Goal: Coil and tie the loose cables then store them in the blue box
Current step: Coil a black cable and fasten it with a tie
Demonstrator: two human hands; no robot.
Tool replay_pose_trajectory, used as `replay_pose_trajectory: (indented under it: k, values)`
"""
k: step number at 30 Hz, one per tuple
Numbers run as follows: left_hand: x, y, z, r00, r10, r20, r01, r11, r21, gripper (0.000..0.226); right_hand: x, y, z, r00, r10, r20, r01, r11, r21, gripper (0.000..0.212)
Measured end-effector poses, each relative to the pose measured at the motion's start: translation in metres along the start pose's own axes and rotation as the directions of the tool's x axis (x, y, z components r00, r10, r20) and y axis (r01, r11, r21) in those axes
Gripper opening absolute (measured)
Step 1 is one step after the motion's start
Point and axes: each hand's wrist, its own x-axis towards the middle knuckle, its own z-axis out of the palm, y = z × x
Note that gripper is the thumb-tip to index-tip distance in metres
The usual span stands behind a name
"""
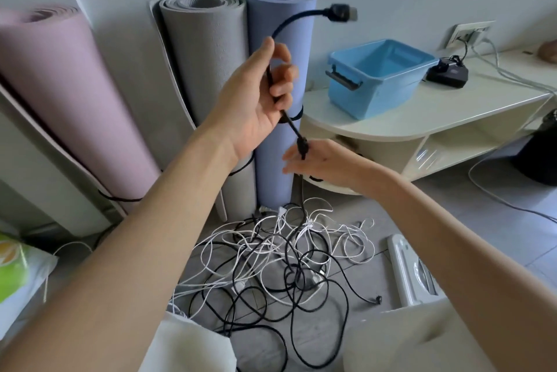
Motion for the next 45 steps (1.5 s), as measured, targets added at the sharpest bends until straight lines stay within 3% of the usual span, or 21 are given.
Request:
replay_pose_trajectory:
  k: [2, 4, 6, 9, 12, 15, 19, 24, 28, 30, 33, 36, 40, 45]
  values:
    - [0.002, 0.003, -0.003, 0.998, -0.029, -0.055, 0.027, 0.999, -0.046, 0.031, 0.003, 0.001, -0.004, 0.997, -0.006, -0.081, 0.017, 0.990, 0.138, 0.023]
    - [0.003, 0.000, -0.012, 0.988, -0.119, -0.099, 0.120, 0.993, 0.003, 0.032, 0.003, 0.001, -0.016, 0.960, 0.059, -0.274, 0.017, 0.963, 0.267, 0.028]
    - [0.000, -0.007, -0.022, 0.967, -0.249, -0.058, 0.255, 0.956, 0.145, 0.033, -0.002, 0.001, -0.032, 0.921, 0.069, -0.384, 0.023, 0.973, 0.229, 0.032]
    - [-0.006, -0.014, -0.031, 0.924, -0.382, 0.021, 0.345, 0.856, 0.385, 0.032, -0.013, 0.001, -0.049, 0.965, 0.042, -0.260, -0.034, 0.999, 0.038, 0.036]
    - [-0.009, -0.005, -0.047, 0.933, -0.359, -0.031, 0.339, 0.844, 0.415, 0.032, -0.022, 0.004, -0.066, 0.972, 0.097, -0.212, -0.120, 0.988, -0.094, 0.037]
    - [-0.010, 0.009, -0.070, 0.946, -0.279, -0.168, 0.323, 0.865, 0.384, 0.032, -0.031, 0.006, -0.083, 0.969, 0.126, -0.215, -0.097, 0.986, 0.139, 0.038]
    - [-0.012, 0.002, -0.077, 0.933, -0.307, -0.188, 0.359, 0.829, 0.430, 0.032, -0.022, 0.006, -0.076, 0.965, 0.221, -0.142, -0.103, 0.817, 0.568, 0.037]
    - [-0.010, -0.026, -0.044, 0.894, -0.429, -0.125, 0.438, 0.787, 0.434, 0.027, 0.006, 0.000, -0.035, 0.916, 0.378, -0.134, -0.228, 0.766, 0.601, 0.036]
    - [-0.009, -0.040, -0.032, 0.802, -0.582, -0.132, 0.591, 0.743, 0.314, 0.032, 0.014, -0.013, -0.022, 0.951, 0.294, -0.099, -0.142, 0.696, 0.704, 0.026]
    - [-0.006, -0.042, -0.034, 0.796, -0.596, -0.107, 0.603, 0.765, 0.226, 0.037, 0.013, -0.017, -0.016, 0.983, 0.177, -0.047, -0.084, 0.662, 0.745, 0.020]
    - [-0.001, -0.040, -0.040, 0.811, -0.583, -0.054, 0.584, 0.800, 0.140, 0.037, 0.005, -0.016, -0.012, 0.997, 0.020, 0.070, -0.063, 0.704, 0.707, 0.022]
    - [-0.001, -0.040, -0.047, 0.770, -0.637, -0.021, 0.627, 0.750, 0.212, 0.042, -0.002, -0.019, -0.010, 0.996, 0.035, 0.086, -0.073, 0.865, 0.497, 0.022]
    - [0.001, -0.046, -0.054, 0.793, -0.593, -0.140, 0.608, 0.786, 0.111, 0.046, -0.006, -0.028, -0.006, 1.000, 0.008, 0.012, -0.012, 0.934, 0.356, 0.023]
    - [0.005, -0.038, -0.045, 0.866, -0.394, -0.307, 0.402, 0.915, -0.038, 0.041, -0.011, -0.022, 0.005, 0.959, -0.107, 0.263, 0.042, 0.969, 0.242, 0.022]
